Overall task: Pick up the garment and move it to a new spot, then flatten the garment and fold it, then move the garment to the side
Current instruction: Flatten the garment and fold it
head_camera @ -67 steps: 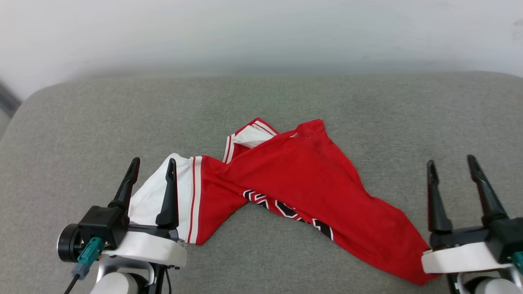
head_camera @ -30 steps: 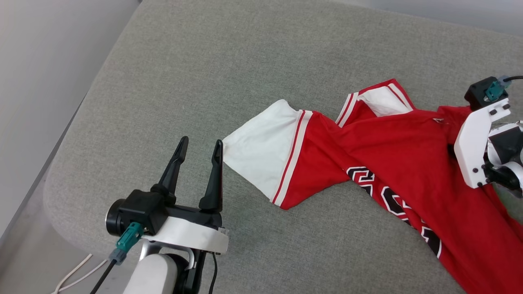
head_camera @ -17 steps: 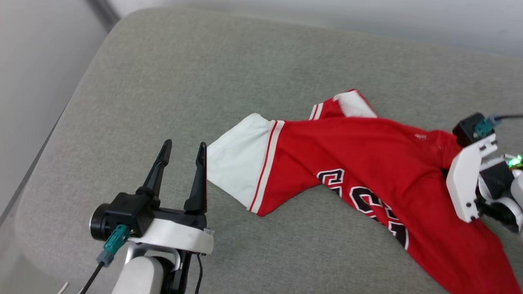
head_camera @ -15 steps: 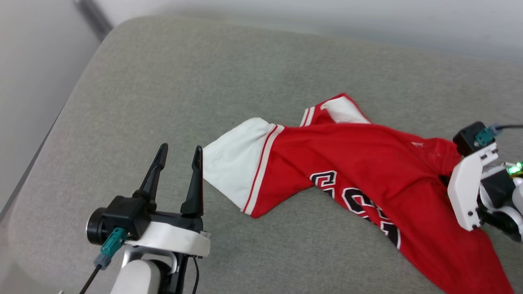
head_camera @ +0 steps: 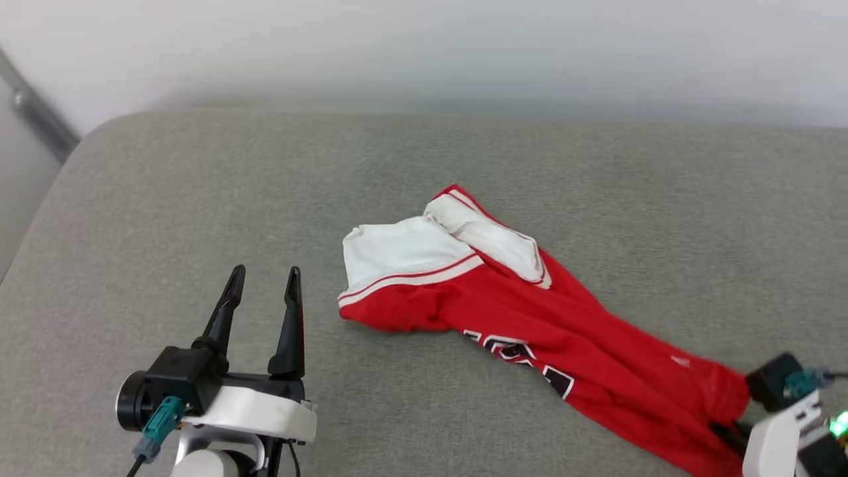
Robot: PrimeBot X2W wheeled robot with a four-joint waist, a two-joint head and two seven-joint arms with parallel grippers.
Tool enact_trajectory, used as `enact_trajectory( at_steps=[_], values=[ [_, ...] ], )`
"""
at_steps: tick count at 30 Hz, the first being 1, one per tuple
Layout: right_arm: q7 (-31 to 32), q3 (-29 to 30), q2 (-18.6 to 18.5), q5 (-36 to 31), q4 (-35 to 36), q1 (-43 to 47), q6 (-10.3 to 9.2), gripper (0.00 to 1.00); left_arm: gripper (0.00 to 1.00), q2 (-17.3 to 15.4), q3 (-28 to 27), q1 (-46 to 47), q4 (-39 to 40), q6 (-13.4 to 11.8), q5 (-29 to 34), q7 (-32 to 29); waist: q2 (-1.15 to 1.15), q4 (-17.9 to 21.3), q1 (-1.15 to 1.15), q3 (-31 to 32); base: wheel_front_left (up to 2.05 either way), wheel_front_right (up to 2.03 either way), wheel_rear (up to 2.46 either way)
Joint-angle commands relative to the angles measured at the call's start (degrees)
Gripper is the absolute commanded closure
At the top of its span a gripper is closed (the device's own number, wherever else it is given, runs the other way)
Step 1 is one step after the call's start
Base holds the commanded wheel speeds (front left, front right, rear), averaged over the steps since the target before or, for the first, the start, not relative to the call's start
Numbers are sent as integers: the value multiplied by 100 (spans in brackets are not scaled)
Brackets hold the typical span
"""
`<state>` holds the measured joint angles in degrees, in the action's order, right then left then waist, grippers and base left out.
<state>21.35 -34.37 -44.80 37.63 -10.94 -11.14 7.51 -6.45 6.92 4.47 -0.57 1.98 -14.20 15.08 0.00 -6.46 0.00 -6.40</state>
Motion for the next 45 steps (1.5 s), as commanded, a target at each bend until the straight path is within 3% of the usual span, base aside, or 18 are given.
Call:
enact_trajectory(
  at_steps=[1, 6, 7, 8, 16, 20, 25, 29, 35, 40, 45],
  values=[
    [-12, 102, 83, -58, 92, 273, -3, 100, 0, -31, -20, -94, -4, -17, 13, 13, 0, 168, 0, 81, 0, 0, 0],
    [80, 396, 385, -228, 278, 944, -3, 100, 0, -50, -5, -79, -59, -8, -13, 13, 0, 297, 0, 66, 0, 0, 0],
    [23, 488, 428, -306, 299, 985, -3, 69, 0, -52, 10, -58, -69, -1, -15, 13, 0, 304, 0, 52, 0, 0, 0],
    [-9, 585, 489, -374, 310, 1005, -3, 0, 0, -53, 26, -33, -80, 5, -18, 12, 0, 308, 0, 37, 0, 0, 0],
    [209, 1185, 661, -289, 1204, 683, -3, 0, 0, -71, 89, 57, -150, 24, -38, 12, 0, 171, 0, -16, 0, 0, 0],
    [874, 1359, 592, -168, 1835, 246, -3, 0, 0, -46, 128, 106, -139, 36, -51, 12, 0, -14, 0, -118, 0, 0, 0],
    [1958, 1320, 760, -31, 2174, -645, -3, 0, 0, 31, 219, 236, -103, 45, -49, 12, 0, -389, 0, -397, 0, 0, 0],
    [2603, 997, 926, -149, 1773, -1542, -4, 0, 0, 112, 323, 388, -101, 94, -45, 12, 0, -760, 0, -686, 0, 0, 0],
    [3301, 574, 1138, -297, 532, -2792, -3, 0, 0, 250, 515, 619, -147, 143, -50, 12, 0, -1367, 0, -1100, 0, 0, 0],
    [3434, 230, 1149, -451, -473, -3312, -3, 0, 0, 309, 631, 680, -192, 141, -84, 13, 0, -1762, 0, -1289, 0, 0, 0],
    [3304, 24, 1192, -495, -1370, -3204, -3, 0, 0, 341, 724, 682, -227, 153, -98, 14, 0, -1972, 0, -1338, 0, 0, 0]
  ],
)
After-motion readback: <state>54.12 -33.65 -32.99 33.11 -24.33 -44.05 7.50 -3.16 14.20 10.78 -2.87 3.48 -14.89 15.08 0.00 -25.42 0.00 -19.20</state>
